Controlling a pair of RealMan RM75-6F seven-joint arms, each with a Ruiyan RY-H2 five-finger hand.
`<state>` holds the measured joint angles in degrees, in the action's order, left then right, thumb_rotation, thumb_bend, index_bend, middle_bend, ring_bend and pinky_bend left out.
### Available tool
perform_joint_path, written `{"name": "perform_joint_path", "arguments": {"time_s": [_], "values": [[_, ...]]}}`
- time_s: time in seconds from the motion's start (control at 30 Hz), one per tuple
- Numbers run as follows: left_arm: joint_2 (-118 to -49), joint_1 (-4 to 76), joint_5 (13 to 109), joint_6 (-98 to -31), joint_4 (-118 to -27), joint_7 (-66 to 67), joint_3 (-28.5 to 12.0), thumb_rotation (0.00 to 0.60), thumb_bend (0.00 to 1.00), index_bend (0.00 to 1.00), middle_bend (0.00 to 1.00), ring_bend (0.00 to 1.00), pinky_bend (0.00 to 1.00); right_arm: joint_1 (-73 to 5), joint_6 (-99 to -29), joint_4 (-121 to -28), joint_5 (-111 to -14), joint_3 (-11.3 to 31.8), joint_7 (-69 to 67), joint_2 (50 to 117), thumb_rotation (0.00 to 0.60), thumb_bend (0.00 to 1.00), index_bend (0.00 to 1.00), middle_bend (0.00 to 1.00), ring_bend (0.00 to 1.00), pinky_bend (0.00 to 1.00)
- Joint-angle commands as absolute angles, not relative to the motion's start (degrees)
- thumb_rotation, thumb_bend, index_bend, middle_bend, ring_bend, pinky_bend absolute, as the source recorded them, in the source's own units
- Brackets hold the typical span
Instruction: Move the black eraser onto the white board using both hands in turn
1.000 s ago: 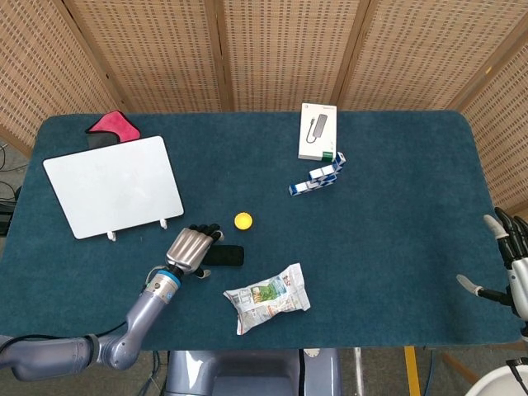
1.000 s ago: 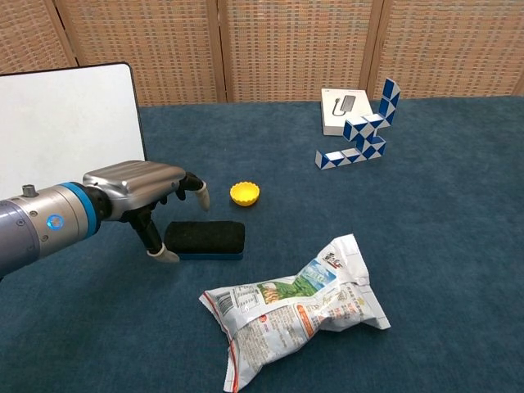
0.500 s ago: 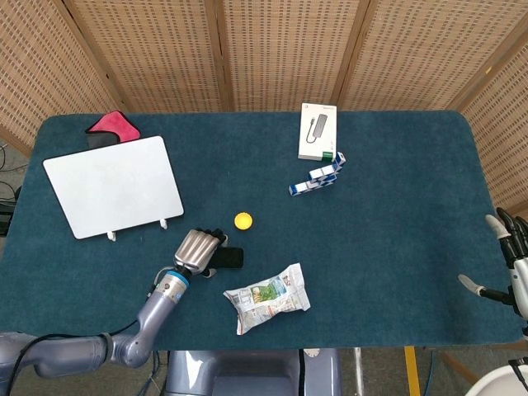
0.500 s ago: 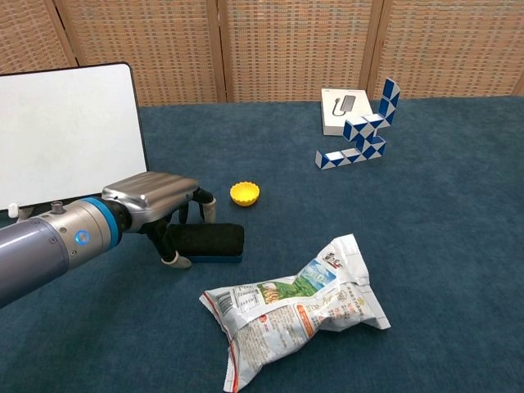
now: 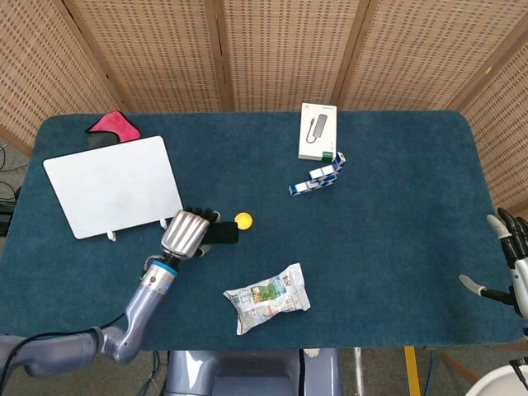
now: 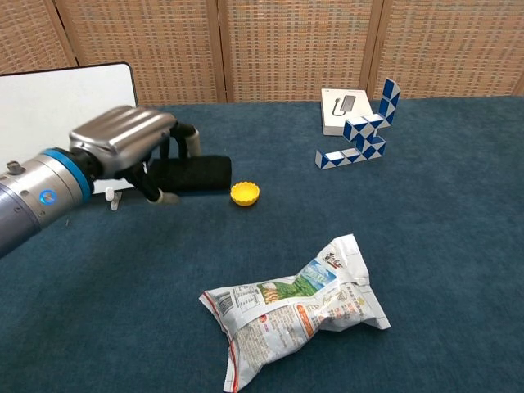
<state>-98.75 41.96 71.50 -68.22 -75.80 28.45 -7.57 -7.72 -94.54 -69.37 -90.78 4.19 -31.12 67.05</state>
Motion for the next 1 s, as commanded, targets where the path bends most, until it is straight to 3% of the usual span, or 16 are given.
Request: {"name": "perform_joint_path", "arguments": {"time_s": [0.03, 0.13, 0.4, 0.6, 0.9, 0.93, 1.0], "values": [[-98.5, 39.5, 76.5, -75.6, -64.7, 20.9, -8.8, 0.6, 0.44, 0.55, 0.43, 0.51, 0.48, -7.7, -94.5, -69.5, -91.0, 4.1, -30.8, 67.1, 0.6, 0.0, 0.0, 0.0, 0.0, 0.0], [-100.7, 37.9, 75.4, -78.0, -55.2, 14.4, -10.9, 0.6, 0.44, 0.55, 0.43, 0.51, 0.48, -7.7, -94.5, -69.9, -91.5, 4.0, -30.3, 67.1, 0.6, 0.0, 0.0, 0.0, 0.0, 0.0], [-104.6, 36.2, 72.7, -76.1, -35.9, -0.1, -14.1, 0.6, 0.43, 0.56, 0.43, 0.51, 0.48, -7.6, -94.1, -70.4, -91.9, 3.9, -29.1, 67.2, 0.6, 0.0, 0.0, 0.0, 0.0, 0.0], [-106.9, 35.7, 71.6, -76.1, -27.4, -5.3, -15.7, 0.6, 0.43, 0.56, 0.43, 0.51, 0.48, -7.8, -93.4, -70.5, -91.9, 3.8, -28.7, 67.4, 0.6, 0.0, 0.0, 0.0, 0.0, 0.0], [-110.5, 36.4, 70.4, -70.8, -17.9, -8.4, -16.6, 0.6, 0.42, 0.56, 0.43, 0.51, 0.48, -7.9, -92.6, -70.8, -92.1, 3.6, -28.0, 67.4, 0.6, 0.0, 0.0, 0.0, 0.0, 0.0], [-110.7, 36.5, 70.4, -70.4, -17.4, -8.7, -16.6, 0.6, 0.41, 0.55, 0.43, 0.5, 0.47, -7.9, -92.5, -70.8, -92.1, 3.6, -28.0, 67.4, 0.6, 0.0, 0.0, 0.0, 0.0, 0.0], [-110.8, 36.7, 70.9, -69.7, -16.7, -9.3, -16.1, 0.6, 0.35, 0.44, 0.3, 0.37, 0.35, -8.0, -92.5, -70.8, -92.1, 3.7, -28.0, 67.4, 0.6, 0.0, 0.0, 0.0, 0.0, 0.0]]}}
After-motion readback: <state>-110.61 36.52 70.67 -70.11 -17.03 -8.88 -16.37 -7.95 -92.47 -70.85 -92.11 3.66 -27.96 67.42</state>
